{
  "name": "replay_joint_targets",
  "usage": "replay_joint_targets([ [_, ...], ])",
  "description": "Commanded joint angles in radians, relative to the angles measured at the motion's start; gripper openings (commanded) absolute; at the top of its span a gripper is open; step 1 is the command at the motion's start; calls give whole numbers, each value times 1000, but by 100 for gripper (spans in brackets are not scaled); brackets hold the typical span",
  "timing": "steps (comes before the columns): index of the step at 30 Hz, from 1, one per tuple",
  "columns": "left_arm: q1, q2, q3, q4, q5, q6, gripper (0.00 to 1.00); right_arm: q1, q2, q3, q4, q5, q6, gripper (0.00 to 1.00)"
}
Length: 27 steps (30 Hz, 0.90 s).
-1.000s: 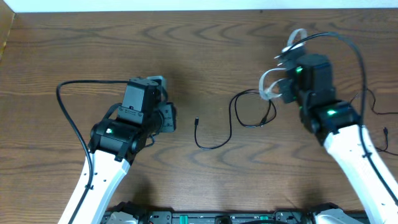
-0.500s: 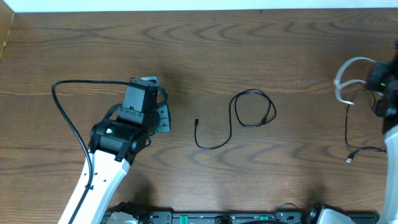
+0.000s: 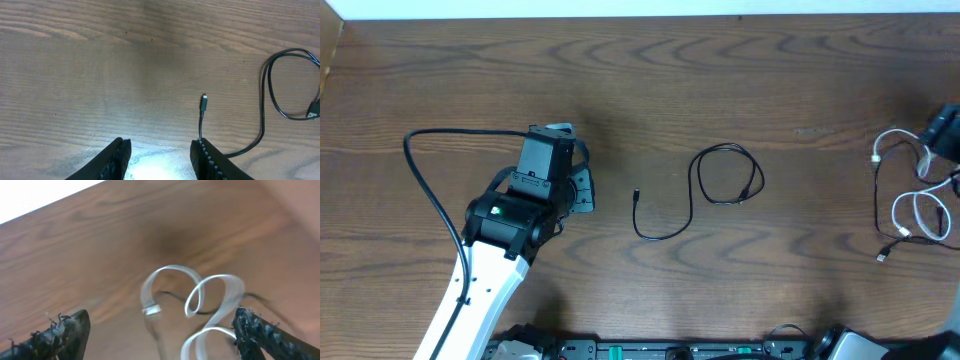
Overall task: Untangle cables
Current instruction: 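Carry the white cable right with the right gripper to the table edge, then move the right gripper to the black cable and grasp it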
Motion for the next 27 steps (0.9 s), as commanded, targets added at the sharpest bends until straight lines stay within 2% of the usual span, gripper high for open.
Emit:
replay_joint_targets([
  [1,3,-2,9,-2,7,-2,44,44,60,11,-15,-298,12,82],
  [3,3,-2,9,0,14,-2,44,84,100,11,-46,-344,8,75],
  [6,3,-2,9,0,14,-2,44,175,178,11,-108,-353,-2,72],
  [12,3,-2,9,0,14,-2,44,367,306,10,-216,-333,-134,73],
  [18,3,-2,9,-3,14,-2,44,497,400,10,-233,-264,-122,58],
  [27,3,-2,9,-5,14,-2,44,595,469,7,-227,-164,-58,56],
])
